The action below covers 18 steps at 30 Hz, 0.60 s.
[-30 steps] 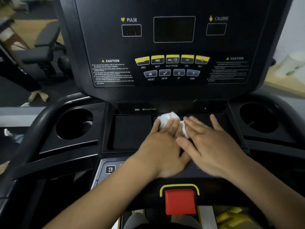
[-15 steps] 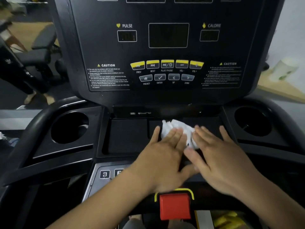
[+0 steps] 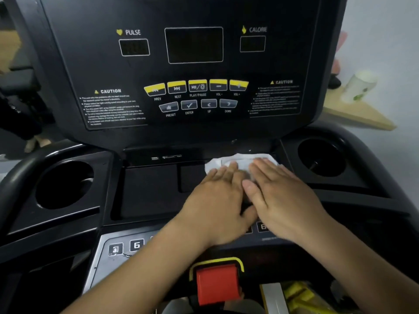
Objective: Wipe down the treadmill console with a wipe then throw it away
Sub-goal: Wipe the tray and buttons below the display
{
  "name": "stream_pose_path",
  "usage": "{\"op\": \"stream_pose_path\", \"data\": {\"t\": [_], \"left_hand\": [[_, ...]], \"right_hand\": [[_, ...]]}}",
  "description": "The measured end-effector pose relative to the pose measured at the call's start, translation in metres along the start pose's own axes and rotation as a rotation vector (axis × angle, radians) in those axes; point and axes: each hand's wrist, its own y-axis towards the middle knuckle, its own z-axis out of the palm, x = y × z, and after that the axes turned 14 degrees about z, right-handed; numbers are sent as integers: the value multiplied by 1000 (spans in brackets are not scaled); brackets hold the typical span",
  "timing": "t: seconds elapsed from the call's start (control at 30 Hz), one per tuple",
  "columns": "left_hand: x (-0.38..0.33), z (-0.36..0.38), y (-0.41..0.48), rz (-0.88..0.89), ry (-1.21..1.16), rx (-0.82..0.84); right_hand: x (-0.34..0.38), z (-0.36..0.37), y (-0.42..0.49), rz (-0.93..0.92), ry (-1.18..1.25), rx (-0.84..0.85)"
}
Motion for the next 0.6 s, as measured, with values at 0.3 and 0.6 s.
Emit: {"op": "stream_pose_path", "data": {"t": [0.3,0.6], "left_hand": [[4,11,12,45,-85,15],[5,6,-1,16,-37,105]], "right_hand": [[-4,-10,3,48,-89,35],[-17,-11,-15,33,-14,132]]}}
